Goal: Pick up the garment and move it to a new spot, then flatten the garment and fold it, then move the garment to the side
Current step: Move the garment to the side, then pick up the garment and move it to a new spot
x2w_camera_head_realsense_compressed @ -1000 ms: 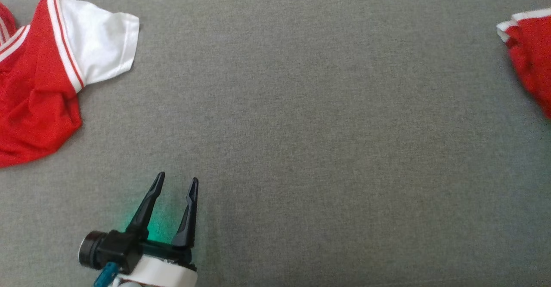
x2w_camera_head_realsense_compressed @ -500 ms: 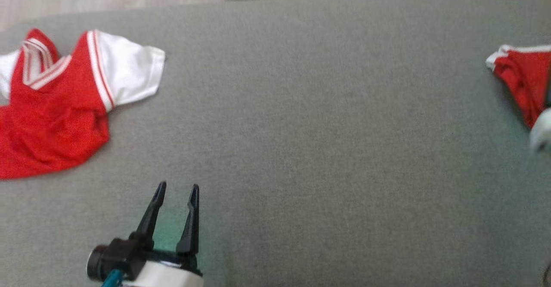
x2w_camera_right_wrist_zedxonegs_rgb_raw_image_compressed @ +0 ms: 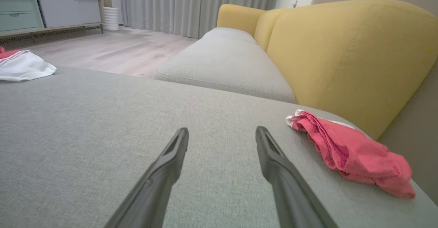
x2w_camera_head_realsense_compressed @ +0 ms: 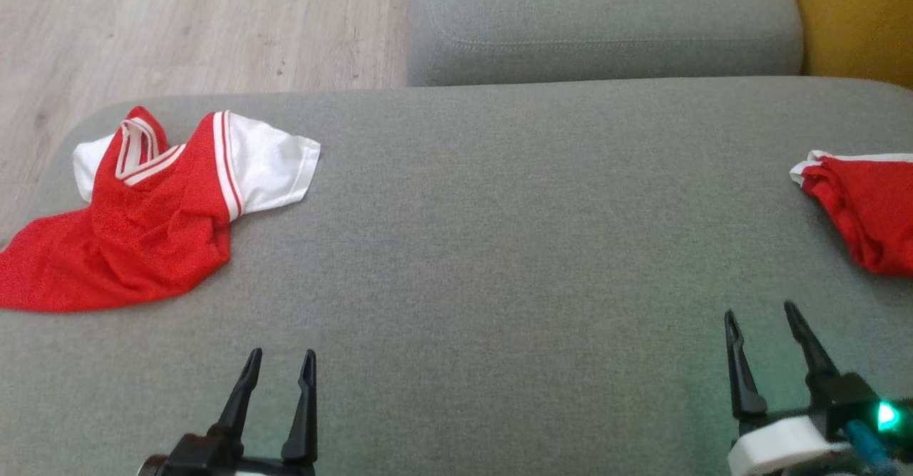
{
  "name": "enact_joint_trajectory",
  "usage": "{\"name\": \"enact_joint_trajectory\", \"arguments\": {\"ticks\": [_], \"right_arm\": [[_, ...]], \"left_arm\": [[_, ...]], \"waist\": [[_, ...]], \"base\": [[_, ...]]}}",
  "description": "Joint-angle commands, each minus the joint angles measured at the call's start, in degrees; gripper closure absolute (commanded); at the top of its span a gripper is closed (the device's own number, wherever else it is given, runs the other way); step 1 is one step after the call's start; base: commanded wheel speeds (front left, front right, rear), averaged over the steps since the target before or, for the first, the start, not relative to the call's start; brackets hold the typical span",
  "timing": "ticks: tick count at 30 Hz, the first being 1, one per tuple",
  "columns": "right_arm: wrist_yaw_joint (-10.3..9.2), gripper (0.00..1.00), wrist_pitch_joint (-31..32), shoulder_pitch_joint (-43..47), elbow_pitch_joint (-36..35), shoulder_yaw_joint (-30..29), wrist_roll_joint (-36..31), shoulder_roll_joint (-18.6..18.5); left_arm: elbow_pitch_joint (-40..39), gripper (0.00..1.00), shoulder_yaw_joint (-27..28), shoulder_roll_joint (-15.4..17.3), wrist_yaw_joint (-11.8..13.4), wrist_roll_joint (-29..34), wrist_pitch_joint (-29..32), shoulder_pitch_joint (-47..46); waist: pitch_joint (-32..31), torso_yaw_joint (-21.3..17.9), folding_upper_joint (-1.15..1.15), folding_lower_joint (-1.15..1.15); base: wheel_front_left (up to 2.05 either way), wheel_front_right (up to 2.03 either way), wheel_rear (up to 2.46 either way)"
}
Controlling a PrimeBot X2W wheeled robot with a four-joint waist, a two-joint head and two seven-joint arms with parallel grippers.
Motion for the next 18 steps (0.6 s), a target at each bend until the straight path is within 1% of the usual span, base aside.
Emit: {"name": "enact_joint_trajectory", "arguments": {"ticks": [1, 4, 8, 18], "right_arm": [[0.39, 0.00, -1.18, -1.32, -0.97, 1.18, 0.66, -0.44], [0.39, 0.00, -1.72, -0.02, 0.89, 1.76, 3.24, -0.39], [0.39, 0.00, -1.81, 0.86, 1.08, 2.48, 5.37, -0.37], [0.39, 0.00, -1.83, 1.46, 0.59, 2.98, 6.72, -0.36]], "left_arm": [[-1.56, 0.00, 1.96, -0.17, 0.19, 0.79, -0.47, -1.12], [-1.10, 0.00, 2.06, -0.19, 0.17, 1.36, -0.47, -0.77], [-0.19, 0.00, 2.43, -0.21, 0.15, 2.04, -0.47, -0.42], [0.53, 0.00, 2.36, -0.31, 0.12, 2.16, -0.47, -0.52]], "waist": [[-0.32, -0.20, 0.00, 0.02], [-0.82, -0.50, 0.00, 0.02], [-1.21, -0.88, 0.00, 0.02], [-1.55, -1.03, 0.00, 0.02]], "base": [[0.00, 0.00, 0.00], [0.00, 0.00, 0.00], [0.00, 0.00, 0.00], [0.00, 0.00, 0.00]]}}
